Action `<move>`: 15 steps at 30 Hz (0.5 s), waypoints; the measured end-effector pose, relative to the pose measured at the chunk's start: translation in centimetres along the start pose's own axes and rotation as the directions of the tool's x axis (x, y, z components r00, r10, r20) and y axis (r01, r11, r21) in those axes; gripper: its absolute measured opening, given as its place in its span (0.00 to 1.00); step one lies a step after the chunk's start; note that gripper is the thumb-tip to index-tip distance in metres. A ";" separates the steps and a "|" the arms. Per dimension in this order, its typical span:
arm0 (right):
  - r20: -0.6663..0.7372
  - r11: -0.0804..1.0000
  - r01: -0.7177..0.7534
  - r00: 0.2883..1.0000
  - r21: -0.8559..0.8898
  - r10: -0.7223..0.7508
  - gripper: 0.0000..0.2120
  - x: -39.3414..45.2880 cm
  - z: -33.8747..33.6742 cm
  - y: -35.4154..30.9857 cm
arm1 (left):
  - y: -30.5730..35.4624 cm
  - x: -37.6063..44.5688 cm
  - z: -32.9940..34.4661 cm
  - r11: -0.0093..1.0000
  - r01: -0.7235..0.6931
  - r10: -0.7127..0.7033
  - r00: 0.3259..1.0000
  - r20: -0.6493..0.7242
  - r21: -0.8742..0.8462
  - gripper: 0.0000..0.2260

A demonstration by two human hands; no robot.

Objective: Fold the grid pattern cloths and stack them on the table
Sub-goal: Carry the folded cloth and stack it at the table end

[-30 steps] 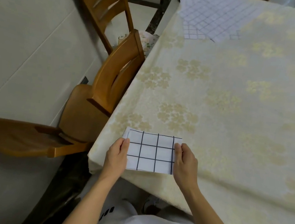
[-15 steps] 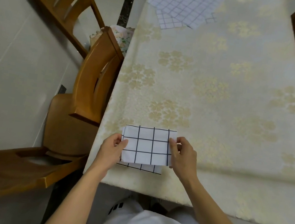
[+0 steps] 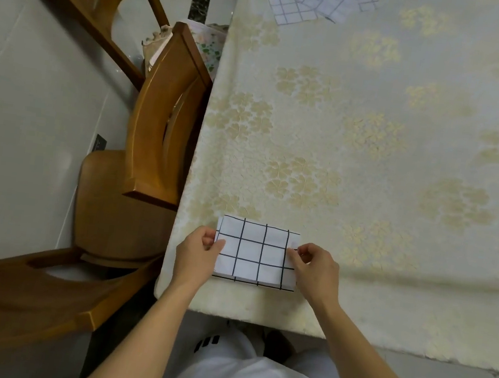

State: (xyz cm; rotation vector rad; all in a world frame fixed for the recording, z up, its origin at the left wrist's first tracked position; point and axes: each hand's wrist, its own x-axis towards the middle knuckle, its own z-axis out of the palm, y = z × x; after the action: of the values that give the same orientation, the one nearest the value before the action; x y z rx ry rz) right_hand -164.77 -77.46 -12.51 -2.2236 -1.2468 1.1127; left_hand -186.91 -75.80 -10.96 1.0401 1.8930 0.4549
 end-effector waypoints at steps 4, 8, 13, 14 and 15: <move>-0.017 0.999 -0.037 0.999 0.004 0.037 0.10 0.2 0.7 0.4 | -0.5 0.2 0.3 0.999 -0.031 0.031 0.999 -0.022 0.023 0.04; -0.027 0.998 -0.061 0.998 -0.001 0.061 0.10 0.4 0.9 0.6 | -0.9 0.4 0.4 0.998 -0.046 0.047 0.999 -0.020 0.053 0.03; -0.034 0.997 -0.078 0.996 -0.024 0.077 0.09 0.6 1.3 0.9 | -1.2 0.8 0.6 0.995 -0.049 0.051 0.999 -0.019 0.089 0.03; -0.035 0.996 -0.080 0.996 -0.028 0.079 0.09 0.7 1.4 0.9 | -1.3 0.9 0.6 0.994 -0.051 0.053 0.998 -0.020 0.093 0.03; -0.036 0.996 -0.082 0.996 -0.033 0.081 0.09 0.8 1.4 0.8 | -1.4 0.9 0.6 0.993 -0.056 0.058 0.998 -0.021 0.100 0.03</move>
State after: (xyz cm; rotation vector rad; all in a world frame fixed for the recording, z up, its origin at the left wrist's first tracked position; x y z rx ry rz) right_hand -165.17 -77.36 -14.27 -2.3282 -1.1797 1.0857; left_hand -187.27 -75.94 -12.71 1.1610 1.9275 0.4107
